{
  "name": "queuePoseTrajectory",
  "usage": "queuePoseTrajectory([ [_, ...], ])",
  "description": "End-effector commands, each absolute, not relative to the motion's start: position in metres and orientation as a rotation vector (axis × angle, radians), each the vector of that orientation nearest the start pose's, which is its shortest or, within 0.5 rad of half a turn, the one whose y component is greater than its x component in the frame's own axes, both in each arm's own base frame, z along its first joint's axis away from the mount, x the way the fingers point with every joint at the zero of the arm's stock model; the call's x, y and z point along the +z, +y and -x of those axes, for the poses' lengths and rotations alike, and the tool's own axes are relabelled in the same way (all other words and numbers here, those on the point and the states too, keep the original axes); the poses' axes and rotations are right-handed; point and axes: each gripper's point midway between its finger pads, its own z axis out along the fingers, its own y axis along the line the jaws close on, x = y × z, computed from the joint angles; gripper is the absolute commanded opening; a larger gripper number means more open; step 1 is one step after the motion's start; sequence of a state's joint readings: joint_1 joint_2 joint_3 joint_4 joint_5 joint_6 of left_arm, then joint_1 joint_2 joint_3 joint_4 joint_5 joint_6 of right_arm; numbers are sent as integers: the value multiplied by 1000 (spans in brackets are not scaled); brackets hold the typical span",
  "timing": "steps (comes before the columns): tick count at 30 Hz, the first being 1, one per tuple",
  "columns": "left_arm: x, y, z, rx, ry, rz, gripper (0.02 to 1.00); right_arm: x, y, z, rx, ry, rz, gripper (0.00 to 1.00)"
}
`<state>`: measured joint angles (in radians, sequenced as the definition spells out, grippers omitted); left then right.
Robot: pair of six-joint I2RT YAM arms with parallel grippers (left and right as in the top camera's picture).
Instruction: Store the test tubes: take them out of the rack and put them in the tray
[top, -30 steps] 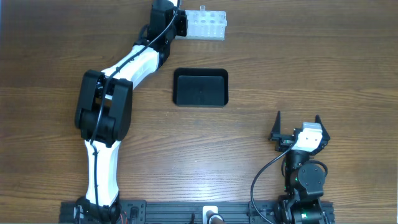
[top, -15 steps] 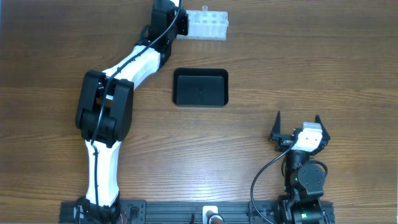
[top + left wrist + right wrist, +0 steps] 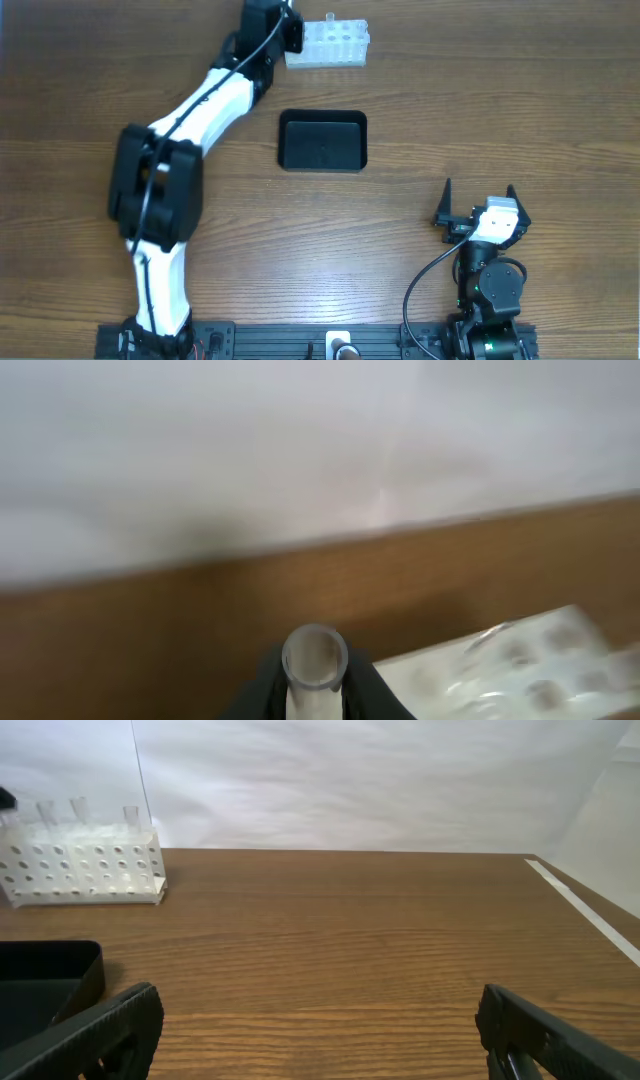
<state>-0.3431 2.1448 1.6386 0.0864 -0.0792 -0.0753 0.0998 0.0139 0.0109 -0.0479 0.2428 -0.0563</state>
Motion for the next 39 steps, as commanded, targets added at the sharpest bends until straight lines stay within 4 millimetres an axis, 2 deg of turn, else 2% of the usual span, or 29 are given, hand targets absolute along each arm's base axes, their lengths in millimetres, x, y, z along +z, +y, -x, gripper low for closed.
queuePoseTrajectory([
  [1, 349, -189, -555, -196, 1696, -238, 112, 163, -17, -245, -165, 1620, -61, 991],
  [4, 379, -183, -529, -200, 1695, -242, 95, 163, -17, -245, -165, 1620, -61, 993],
  [5, 382, -182, -519, -201, 1715, -249, 97, 163, -17, -245, -165, 1620, -61, 991],
  [7, 375, -184, -503, -213, 1787, -265, 106, 163, -17, -245, -165, 1620, -61, 991],
  [11, 322, -189, -469, -273, 2058, -193, 97, 163, -17, -245, -165, 1620, -61, 993],
  [14, 262, -189, -448, -244, 2260, -63, 91, 163, -17, -245, -165, 1621, -61, 993],
  [19, 184, -191, -427, -192, 2441, 19, 97, 163, -17, -245, -165, 1620, -61, 991],
  [21, 158, -193, -421, -172, 2494, 32, 95, 163, -17, -245, -165, 1620, -61, 991],
  [26, 114, -199, -417, -116, 2588, -4, 97, 163, -17, -245, -165, 1620, -61, 993],
  [30, 92, -199, -417, -85, 2634, -12, 102, 163, -17, -245, -165, 1620, -61, 993],
  [31, 80, -199, -416, -69, 2657, -15, 97, 163, -17, -245, -165, 1620, -61, 993],
  [39, 48, -200, -412, -24, 2720, -37, 119, 163, -17, -244, -164, 1620, -61, 991],
])
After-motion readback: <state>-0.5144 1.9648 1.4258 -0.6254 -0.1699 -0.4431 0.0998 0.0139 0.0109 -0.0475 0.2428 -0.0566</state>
